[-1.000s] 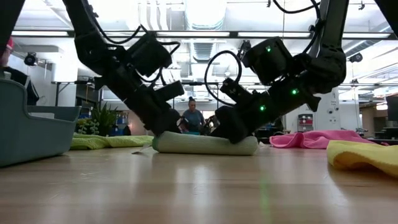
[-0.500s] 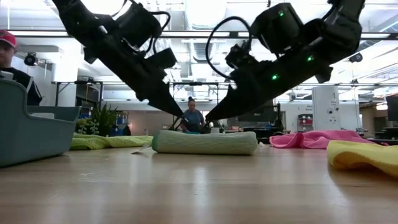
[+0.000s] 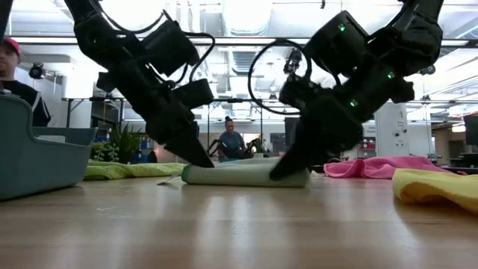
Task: Fold microfiber towels
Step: Fold the light green microfiber cloth
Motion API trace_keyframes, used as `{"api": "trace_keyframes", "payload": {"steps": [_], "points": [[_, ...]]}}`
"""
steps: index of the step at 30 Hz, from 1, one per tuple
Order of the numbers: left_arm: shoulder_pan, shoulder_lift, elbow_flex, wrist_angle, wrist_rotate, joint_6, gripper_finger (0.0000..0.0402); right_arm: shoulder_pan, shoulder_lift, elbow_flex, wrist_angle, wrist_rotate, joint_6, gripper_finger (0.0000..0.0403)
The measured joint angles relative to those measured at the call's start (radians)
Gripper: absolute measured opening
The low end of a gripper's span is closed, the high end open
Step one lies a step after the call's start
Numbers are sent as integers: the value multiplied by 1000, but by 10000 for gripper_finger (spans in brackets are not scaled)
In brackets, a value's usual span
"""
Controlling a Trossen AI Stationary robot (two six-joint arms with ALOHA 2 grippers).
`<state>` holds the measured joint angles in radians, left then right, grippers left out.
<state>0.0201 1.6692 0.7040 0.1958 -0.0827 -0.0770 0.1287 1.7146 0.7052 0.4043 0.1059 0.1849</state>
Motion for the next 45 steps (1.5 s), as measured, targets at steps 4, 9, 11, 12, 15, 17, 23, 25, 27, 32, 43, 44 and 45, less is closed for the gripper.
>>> {"api": "trace_keyframes", "payload": {"steps": [4, 9, 11, 12, 15, 17, 23, 25, 27, 32, 43, 44, 45], "points": [[-2, 3, 2, -38, 13, -46, 67, -3, -18, 2, -99, 1, -12, 9], [-2, -12, 2, -67, 22, -73, 67, -2, -66, 0, -198, -1, -26, 9], [-2, -21, 5, -73, 22, -74, 67, -2, -93, -2, -236, -1, -29, 9], [-2, -31, 7, -74, 22, -74, 67, -2, -109, -2, -253, -1, -29, 9], [-2, -61, 9, -72, 22, -72, 67, -2, -154, -2, -276, 0, -21, 9], [-1, -78, 10, -72, 22, -63, 67, -2, -168, -2, -249, 2, -22, 9], [-1, -83, 10, 25, -80, -14, 67, -5, -137, 0, -21, 184, -54, 9], [0, -69, 10, 69, -149, -16, 67, -11, -95, 0, 60, 260, -55, 9], [0, -57, 9, 76, -199, -20, 67, -18, -49, 0, 133, 310, -47, 9], [0, -51, 3, 84, -223, -22, 67, -23, 67, -1, 235, 417, -12, 9], [0, -1, -3, 101, -263, -26, 67, -27, 159, 2, 288, 457, 40, 9], [0, 16, -2, 111, -263, -29, 67, -27, 159, 2, 288, 457, 40, 9], [0, 30, -2, 111, -263, -38, 67, -27, 159, 2, 289, 457, 40, 9]]}}
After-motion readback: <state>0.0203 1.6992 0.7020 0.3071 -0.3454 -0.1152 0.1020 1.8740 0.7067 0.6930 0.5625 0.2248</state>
